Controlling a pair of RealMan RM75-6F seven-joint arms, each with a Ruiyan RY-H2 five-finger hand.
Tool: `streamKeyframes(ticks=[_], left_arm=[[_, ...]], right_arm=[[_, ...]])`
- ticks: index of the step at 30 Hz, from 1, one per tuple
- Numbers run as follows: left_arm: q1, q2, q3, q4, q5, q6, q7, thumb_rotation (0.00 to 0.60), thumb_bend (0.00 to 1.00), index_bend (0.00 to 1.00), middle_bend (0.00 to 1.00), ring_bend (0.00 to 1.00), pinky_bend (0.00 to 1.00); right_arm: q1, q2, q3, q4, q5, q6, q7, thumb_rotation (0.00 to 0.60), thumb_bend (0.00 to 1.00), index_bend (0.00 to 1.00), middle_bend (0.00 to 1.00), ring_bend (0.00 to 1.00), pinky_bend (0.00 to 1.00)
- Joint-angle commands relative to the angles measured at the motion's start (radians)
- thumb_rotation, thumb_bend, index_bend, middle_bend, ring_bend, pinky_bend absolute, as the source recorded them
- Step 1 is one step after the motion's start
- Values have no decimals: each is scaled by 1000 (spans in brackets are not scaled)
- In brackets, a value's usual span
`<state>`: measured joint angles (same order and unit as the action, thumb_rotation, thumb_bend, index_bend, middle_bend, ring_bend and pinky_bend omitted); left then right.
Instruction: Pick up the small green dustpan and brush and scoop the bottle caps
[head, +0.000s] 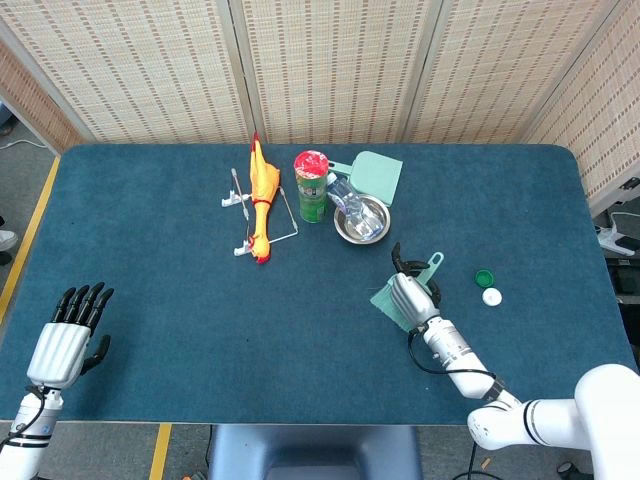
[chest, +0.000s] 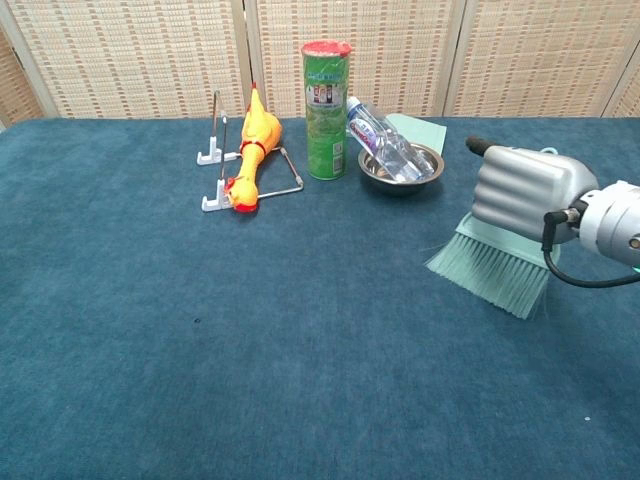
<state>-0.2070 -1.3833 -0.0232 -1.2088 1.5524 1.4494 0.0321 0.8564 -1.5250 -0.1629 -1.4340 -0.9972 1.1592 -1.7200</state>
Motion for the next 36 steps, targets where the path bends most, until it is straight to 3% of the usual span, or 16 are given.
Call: streamKeyframes(ticks=[1, 15, 21, 28, 32, 36], left_arm=[[-1, -2, 1, 2, -1, -4, 2, 600, 457, 0, 0, 0, 62], [-8, -17, 5, 11, -5, -26, 25, 600, 458, 0, 0, 0, 62], [-9, -25, 3, 15, -12, -32, 39, 600, 459, 0, 0, 0, 62], [-10, -27, 3, 19, -14, -35, 39, 600, 458, 0, 0, 0, 62], [-9, -25, 2, 16, -12, -28, 36, 600, 458, 0, 0, 0, 62], [-6, -21, 1, 12, -9, -18, 34, 600, 459, 0, 0, 0, 62]], right_arm=[[-16, 14, -11, 17, -4, 9, 6, 600, 387, 894, 806, 508, 119], [-115, 61, -35, 177, 34, -5, 93, 600, 387, 895, 808, 512, 119], [-141, 69, -11, 250, 40, -17, 149, 600, 386, 896, 808, 512, 119], [-160, 97, 27, 260, 44, -17, 207, 600, 387, 896, 808, 512, 119], [-171, 122, 75, 203, -6, 9, 371, 600, 387, 896, 808, 512, 119], [-202, 146, 130, 86, -100, 62, 639, 600, 387, 901, 809, 512, 119]])
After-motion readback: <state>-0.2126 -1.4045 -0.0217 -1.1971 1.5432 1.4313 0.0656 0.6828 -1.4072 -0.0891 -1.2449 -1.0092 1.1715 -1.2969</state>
